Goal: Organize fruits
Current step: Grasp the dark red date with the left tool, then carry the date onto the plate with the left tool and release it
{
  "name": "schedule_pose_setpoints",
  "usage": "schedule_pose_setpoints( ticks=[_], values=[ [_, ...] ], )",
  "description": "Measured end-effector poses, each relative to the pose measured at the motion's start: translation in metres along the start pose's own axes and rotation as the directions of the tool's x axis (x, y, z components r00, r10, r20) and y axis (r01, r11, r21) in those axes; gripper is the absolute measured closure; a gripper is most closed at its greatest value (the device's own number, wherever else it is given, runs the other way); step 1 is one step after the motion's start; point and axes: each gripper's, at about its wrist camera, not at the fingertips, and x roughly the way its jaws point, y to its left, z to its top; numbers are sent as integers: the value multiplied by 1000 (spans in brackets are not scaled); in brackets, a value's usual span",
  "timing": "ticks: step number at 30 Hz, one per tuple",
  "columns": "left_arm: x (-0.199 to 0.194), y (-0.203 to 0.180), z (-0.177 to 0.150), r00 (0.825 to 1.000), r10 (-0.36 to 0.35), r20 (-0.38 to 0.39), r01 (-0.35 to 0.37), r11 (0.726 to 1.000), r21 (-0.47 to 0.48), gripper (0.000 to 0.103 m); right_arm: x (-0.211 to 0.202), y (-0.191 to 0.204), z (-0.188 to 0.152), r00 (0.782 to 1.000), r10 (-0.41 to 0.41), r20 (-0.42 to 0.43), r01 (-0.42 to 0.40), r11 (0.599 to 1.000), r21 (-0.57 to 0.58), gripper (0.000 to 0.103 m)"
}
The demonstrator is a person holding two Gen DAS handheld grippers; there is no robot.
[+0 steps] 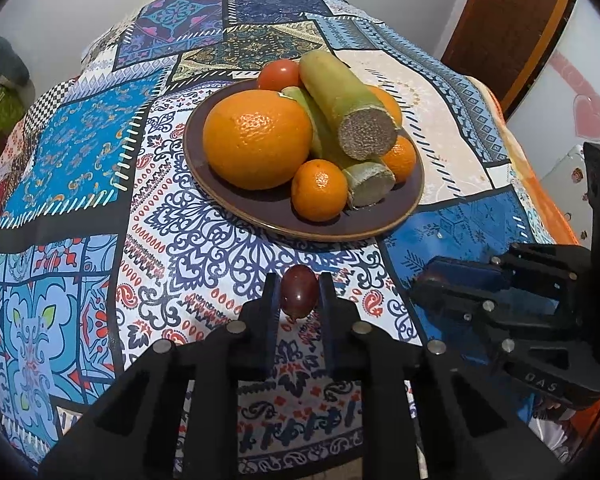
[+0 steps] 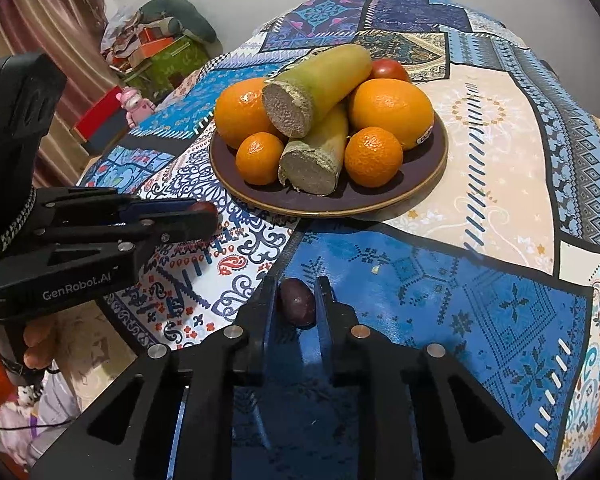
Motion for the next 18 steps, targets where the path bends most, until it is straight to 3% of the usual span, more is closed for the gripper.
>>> schedule_pose_setpoints(
  ticks=[7,18],
  values=[
    [-21,3,1,999,-1,47,1,1000,-4,85,-19,-6,8,998,-20,52,20,1000,9,86],
    [-58,8,28,987,5,159,-1,1000,-21,85,-48,-7,42,984,-47,169,47,999,5,86]
  ],
)
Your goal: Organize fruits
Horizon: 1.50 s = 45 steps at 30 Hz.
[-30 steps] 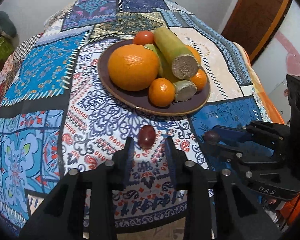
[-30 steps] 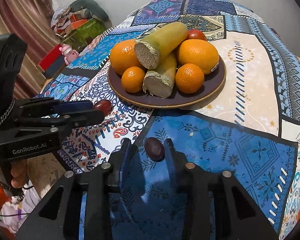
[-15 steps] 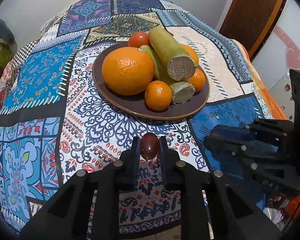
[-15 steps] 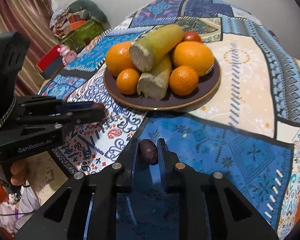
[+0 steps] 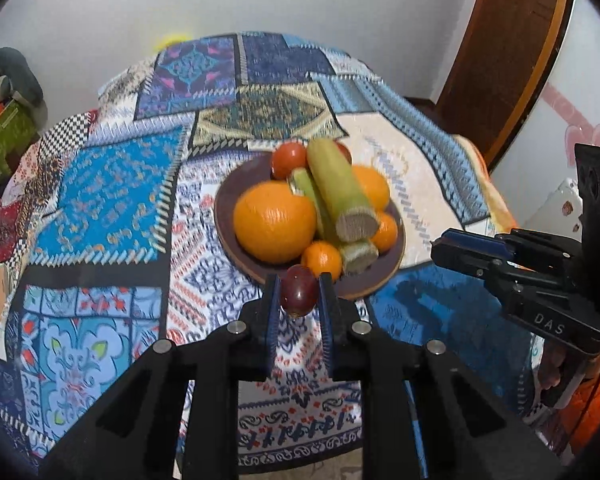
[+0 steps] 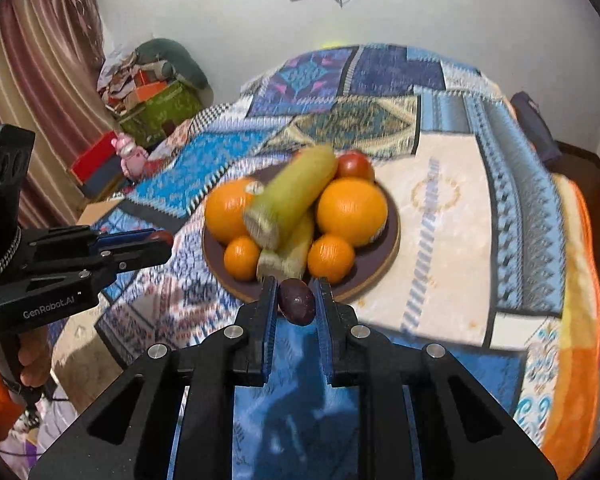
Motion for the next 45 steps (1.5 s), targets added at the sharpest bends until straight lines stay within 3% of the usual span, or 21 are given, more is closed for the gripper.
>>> schedule_pose_setpoints(
  ticks=[12,32,37,45],
  values=[
    [6,3,41,998,-11,54,12,1000,-14,85,13,-6,36,998,-8,55,9,1000,-13,86],
    [52,-6,57,998,-57,-9,56,998,-19,85,49,-19,38,1000,16,-11,-16,999,45,85],
    [48,-6,56,998,-58,-7,58,998,-23,78,43,-20,39,1000,12,-3,-12,999,47,76],
    [9,-5,57,997,-38,65,40,999,-30,78,5,-15,48,998,-6,66,4,999,34,76]
  ],
)
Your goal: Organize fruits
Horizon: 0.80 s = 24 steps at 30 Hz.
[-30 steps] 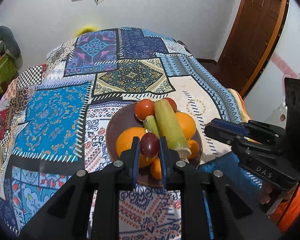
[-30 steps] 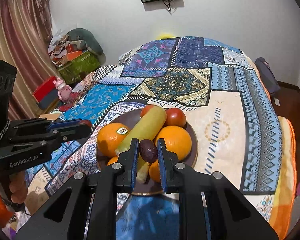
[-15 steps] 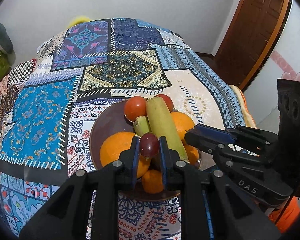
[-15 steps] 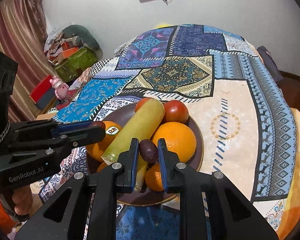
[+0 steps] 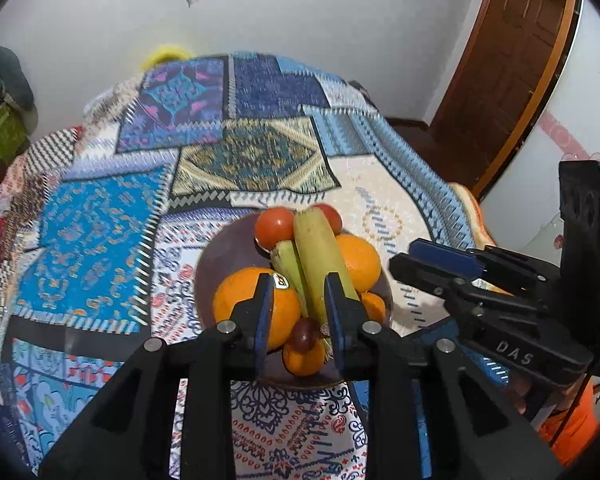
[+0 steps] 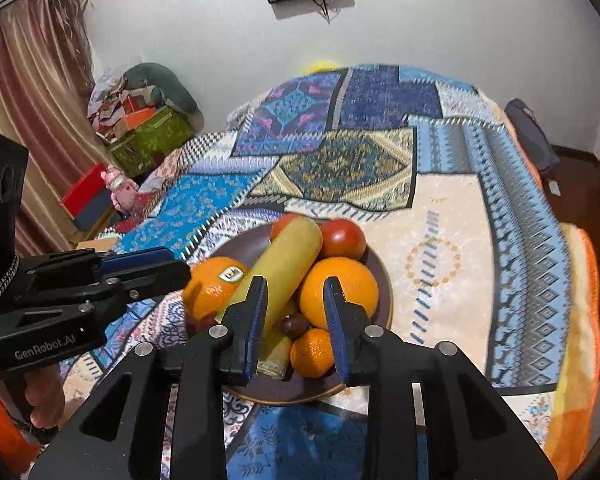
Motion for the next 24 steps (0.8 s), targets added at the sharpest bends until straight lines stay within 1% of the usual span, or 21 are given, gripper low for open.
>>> schedule_pose_setpoints(
  ticks=[4,6,11,14,15,16,17,19,20,21,22,23,24],
  values=[
    [-37,-7,1,997,30,76,-31,999,12,78,-31,12,6,998,-16,65,17,1000,-23,76],
    [-59,-12,1,991,44,125,-47,999,16,78,-49,20,8,995,-19,102,23,999,-36,76],
    [-124,-30,-4,962,83,262,-93,995,26,78,-102,44,10,978,-26,208,40,997,-66,75],
    [-160,-37,-10,942,78,327,-86,996,9,78,-134,57,7,959,-35,280,59,995,-79,67],
    [-177,-41,-13,929,84,359,-92,996,3,77,-144,60,6,953,-40,301,67,994,-83,64],
    [-186,-44,-15,921,91,378,-98,995,1,77,-153,64,4,946,-43,321,74,994,-86,60],
    [-198,-47,-19,909,98,404,-107,994,0,75,-163,68,2,939,-44,341,79,993,-88,57],
    [-220,-55,-26,889,104,446,-115,993,-2,67,-183,75,-3,924,-42,381,83,992,-91,50],
    [-231,-59,-30,877,102,469,-115,993,-2,61,-192,79,-6,916,-43,399,86,992,-91,49],
    [-240,-62,-35,866,109,488,-123,992,-5,56,-198,82,-8,910,-45,412,90,992,-91,45],
    [-246,-65,-37,857,117,502,-131,991,-6,54,-203,84,-10,904,-46,424,93,992,-90,39],
    [-253,-68,-42,845,124,520,-143,990,-3,50,-209,88,-13,897,-48,439,97,991,-90,36],
    [-260,-73,-46,833,133,536,-159,987,2,47,-213,90,-14,893,-50,447,101,991,-90,32]
  ],
)
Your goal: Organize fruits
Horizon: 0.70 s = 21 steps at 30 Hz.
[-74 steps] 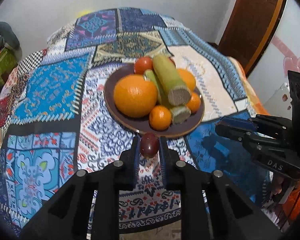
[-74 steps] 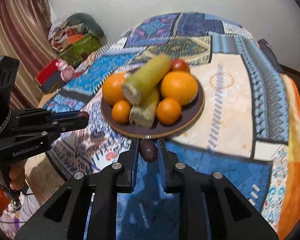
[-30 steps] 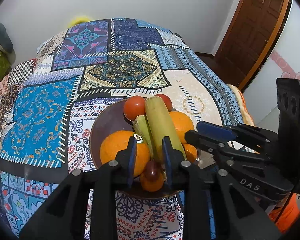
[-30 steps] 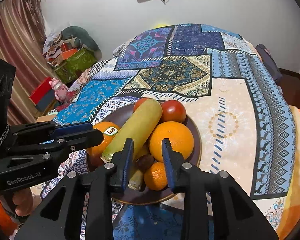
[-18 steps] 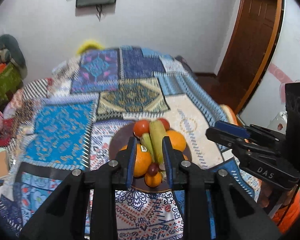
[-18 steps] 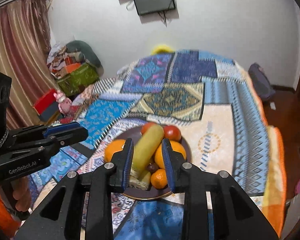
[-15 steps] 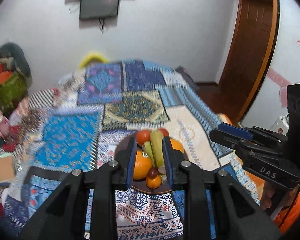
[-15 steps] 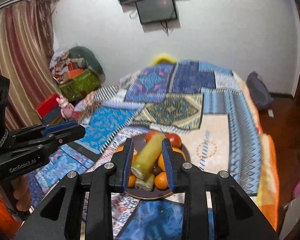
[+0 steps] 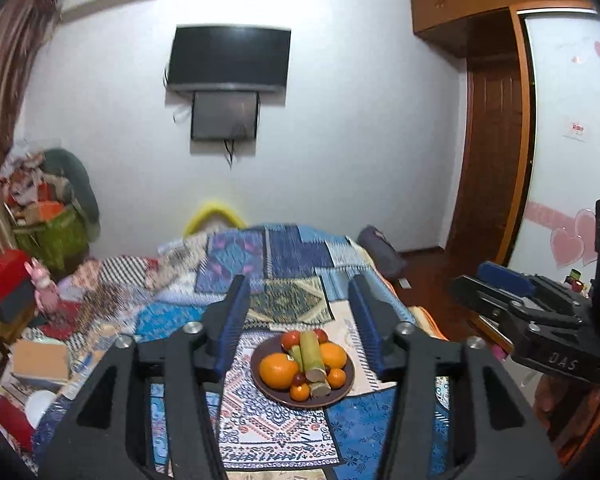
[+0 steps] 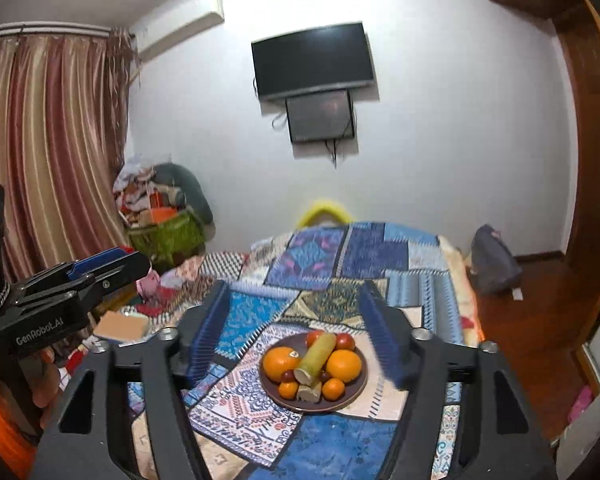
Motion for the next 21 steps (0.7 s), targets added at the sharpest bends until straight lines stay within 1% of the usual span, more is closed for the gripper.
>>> schedule_pose_setpoints(
  ticks=[1,3,4,6,9,10,11,12,15,21],
  values=[
    [-5,-2,0,1000,5,12,-6,1000,7,45,-4,2,0,1000,-5,11,5,1000,-3,28],
    [-19,-7,-2,999,19,43,-20,999,27,36,-10,6,0,999,-25,32,25,1000,-15,22],
    [-23,-8,-3,998,24,53,-26,999,33,33,-11,7,-1,999,-32,39,33,999,-19,19],
    [-32,-11,-4,997,35,73,-38,998,40,23,-15,11,-1,998,-41,49,42,999,-25,17],
    [-41,-11,-7,996,32,87,-35,999,34,15,-17,13,-2,997,-48,56,50,998,-27,12],
    [-42,-12,-8,996,32,89,-35,999,34,14,-18,15,-2,997,-57,61,59,998,-28,8],
    [-44,-12,-9,995,33,92,-36,999,34,11,-20,16,-3,995,-66,69,69,997,-30,6],
    [-46,-13,-10,995,34,96,-37,999,34,8,-26,17,-5,994,-73,77,75,997,-31,1],
    [-52,-12,-12,993,40,109,-44,999,29,2,-31,20,-6,992,-86,89,90,995,-40,0],
    [-59,-9,-16,993,44,107,-46,999,22,0,-38,24,-10,990,-98,100,103,994,-42,0]
  ],
)
